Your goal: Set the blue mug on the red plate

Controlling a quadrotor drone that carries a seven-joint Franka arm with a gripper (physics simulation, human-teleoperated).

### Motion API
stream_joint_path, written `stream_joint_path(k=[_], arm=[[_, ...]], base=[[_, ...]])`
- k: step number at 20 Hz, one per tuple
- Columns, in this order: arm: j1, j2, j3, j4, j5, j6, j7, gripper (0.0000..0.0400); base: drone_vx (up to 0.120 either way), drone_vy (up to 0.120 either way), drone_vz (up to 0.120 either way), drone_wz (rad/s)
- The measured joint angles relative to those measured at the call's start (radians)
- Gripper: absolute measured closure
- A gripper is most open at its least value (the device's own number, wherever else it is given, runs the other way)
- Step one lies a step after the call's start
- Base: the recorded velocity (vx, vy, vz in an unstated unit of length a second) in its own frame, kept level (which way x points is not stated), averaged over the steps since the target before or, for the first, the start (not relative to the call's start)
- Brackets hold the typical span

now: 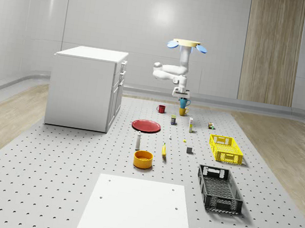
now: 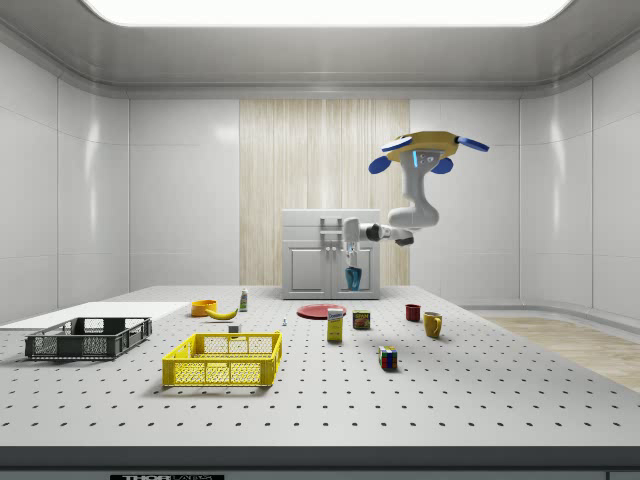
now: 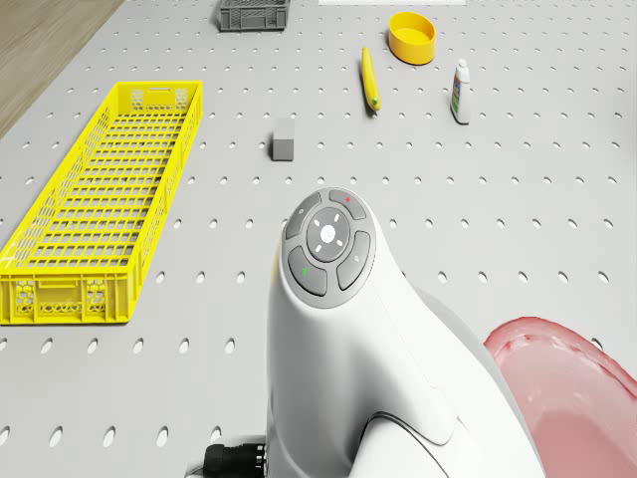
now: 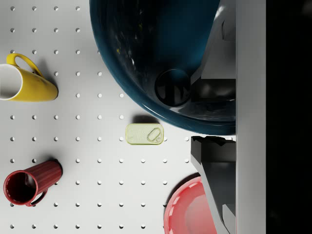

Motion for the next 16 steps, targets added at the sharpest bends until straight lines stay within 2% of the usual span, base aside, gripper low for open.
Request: stream_joint_path(k=[16], arm=[[-0.006,-0.019,0.002,0.001,0.008,0.017,0.004,0.03]], base=[[0.12,-0.12,0.0,0.0]])
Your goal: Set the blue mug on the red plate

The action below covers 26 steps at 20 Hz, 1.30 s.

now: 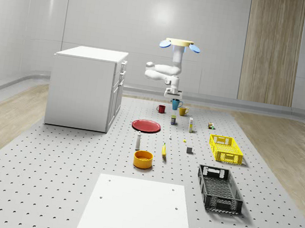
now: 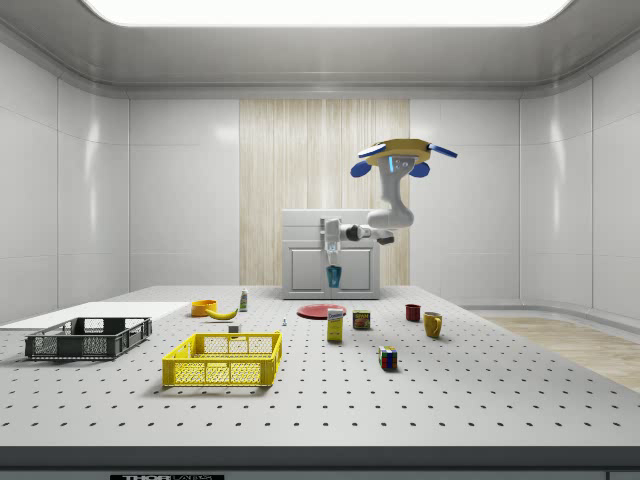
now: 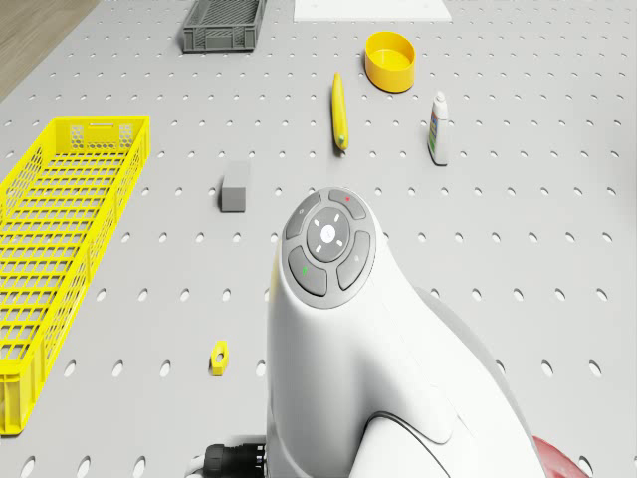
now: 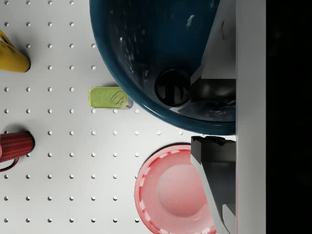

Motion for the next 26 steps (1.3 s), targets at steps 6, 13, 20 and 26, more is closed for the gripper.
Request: stream_joint_path(k=[6,13,20,26], arm=[[-0.002,-0.006,0.001,0.0,0.003,0.006,0.001,0.03],[-0.004,-0.012,0.001,0.001,0.005,0.012,0.003,0.03],[-0.006,-0.018,0.002,0.001,0.008,0.017,0.004,0.03],[-0.007,-0.023,0.003,0.001,0.01,0.021,0.005,0.03]], base=[[0.12,-0.12,0.0,0.0],[0.074,-0.12,0.0,0.0],[0.0,-0.12,-0.103,0.0],[0.007,-0.12,-0.1,0.0]])
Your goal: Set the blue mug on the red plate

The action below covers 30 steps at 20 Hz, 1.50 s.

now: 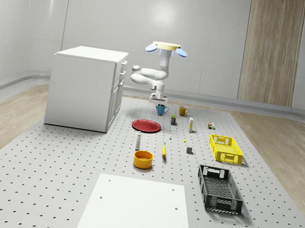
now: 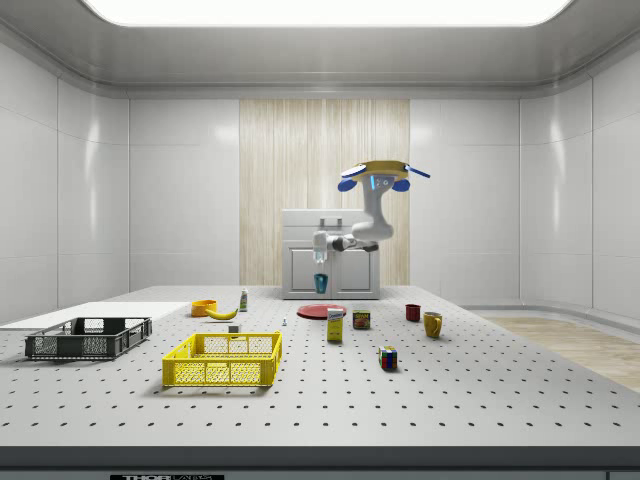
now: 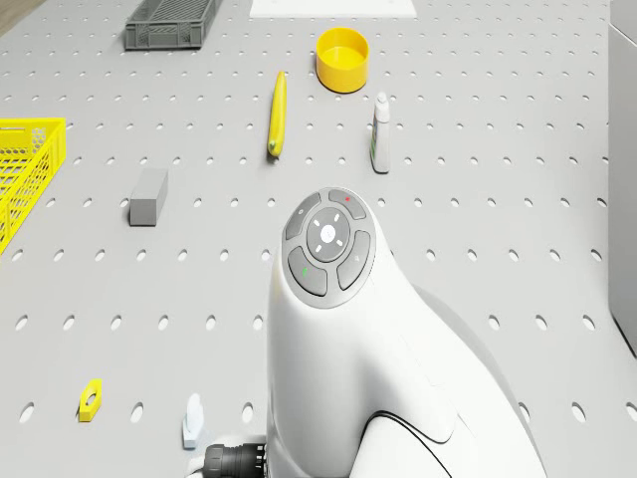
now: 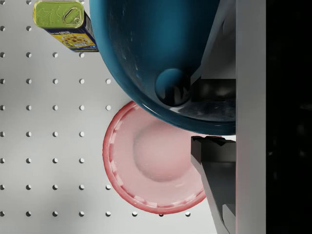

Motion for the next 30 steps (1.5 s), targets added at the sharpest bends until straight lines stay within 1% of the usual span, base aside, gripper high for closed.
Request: stream_joint_path(k=[3,6,8,14,21,25,30], arm=[[-0.001,-0.002,0.0,0.0,0.001,0.002,0.0,0.03],[-0.001,-0.004,0.0,0.0,0.002,0.004,0.001,0.03],[-0.002,-0.005,0.001,0.0,0.002,0.005,0.001,0.03],[0.011,-0.011,0.001,0.001,0.005,0.011,-0.012,0.03],[0.085,-0.027,0.004,0.009,0.013,0.026,-0.094,0.03],[0.115,-0.034,-0.022,0.024,-0.008,0.046,-0.137,0.03],[0.12,-0.037,-0.087,0.051,-0.066,0.079,-0.16,0.03]], base=[[0.107,-0.12,0.0,0.0],[0.0,-0.12,0.0,0.0],[0.0,-0.1,-0.12,0.0],[0.0,0.0,0.0,0.0],[0.0,0.0,0.0,0.0],[0.0,0.0,0.0,0.0],[0.0,0.0,0.0,0.0]])
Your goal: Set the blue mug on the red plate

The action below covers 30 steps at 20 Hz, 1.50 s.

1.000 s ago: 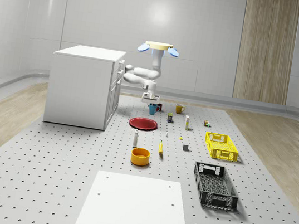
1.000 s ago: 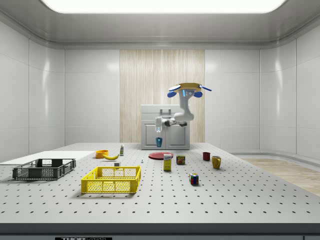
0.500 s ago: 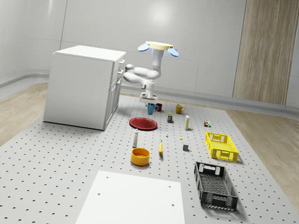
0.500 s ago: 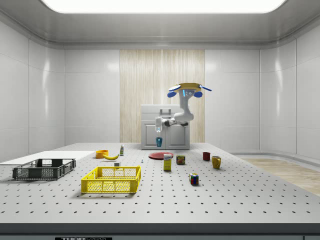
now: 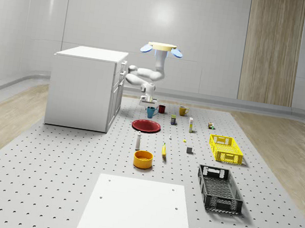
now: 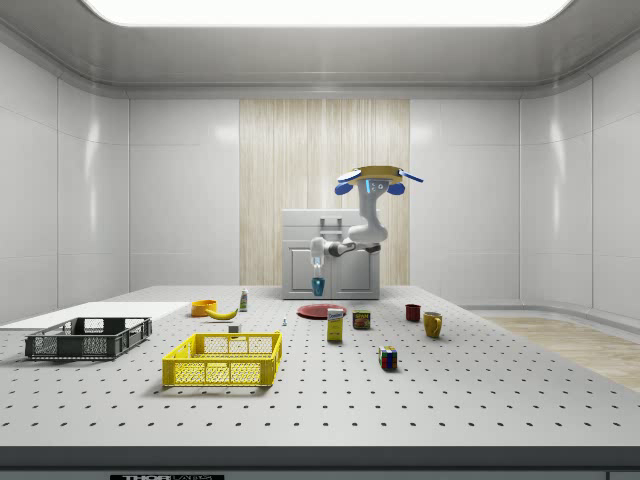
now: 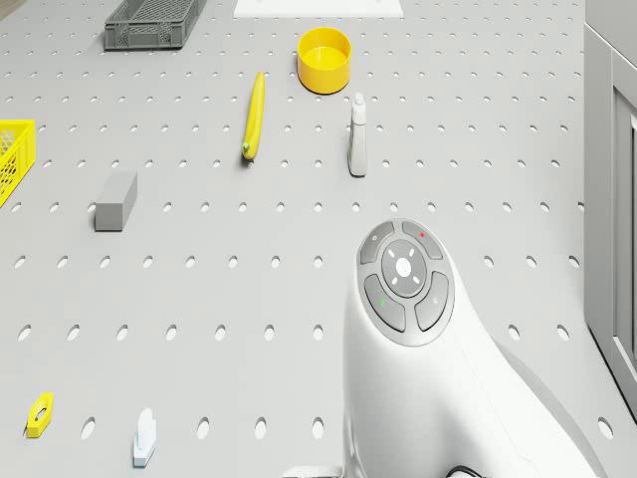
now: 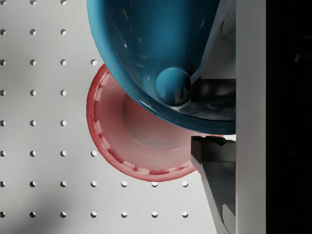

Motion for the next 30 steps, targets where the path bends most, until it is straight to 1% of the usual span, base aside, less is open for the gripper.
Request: stream_joint_path(k=[9,16,22,23,24,25,26,28,30], arm=[[0.007,0.003,-0.087,0.05,-0.076,0.048,-0.04,0.03],[-0.008,0.016,-0.153,0.089,-0.137,0.078,-0.048,0.03],[-0.015,0.029,-0.185,0.11,-0.168,0.09,-0.052,0.03],[-0.015,0.03,-0.187,0.112,-0.17,0.09,-0.052,0.0276],[-0.015,0.032,-0.189,0.113,-0.172,0.09,-0.053,0.0215],[-0.015,0.033,-0.191,0.114,-0.174,0.09,-0.053,0.0168],[-0.014,0.034,-0.19,0.114,-0.174,0.089,-0.054,0.0131],[-0.01,0.033,-0.181,0.107,-0.167,0.083,-0.055,0.0079],[-0.003,0.032,-0.168,0.098,-0.156,0.074,-0.056,0.0048]], base=[[0.0,0.0,0.0,0.0],[0.0,0.0,0.0,0.0],[0.0,0.0,0.0,0.0],[0.0,0.0,0.0,0.0],[0.0,0.0,0.0,0.0],[0.0,0.0,0.0,0.0],[0.0,0.0,0.0,0.0],[0.0,0.0,0.0,0.0],[0.0,0.0,0.0,0.0]])
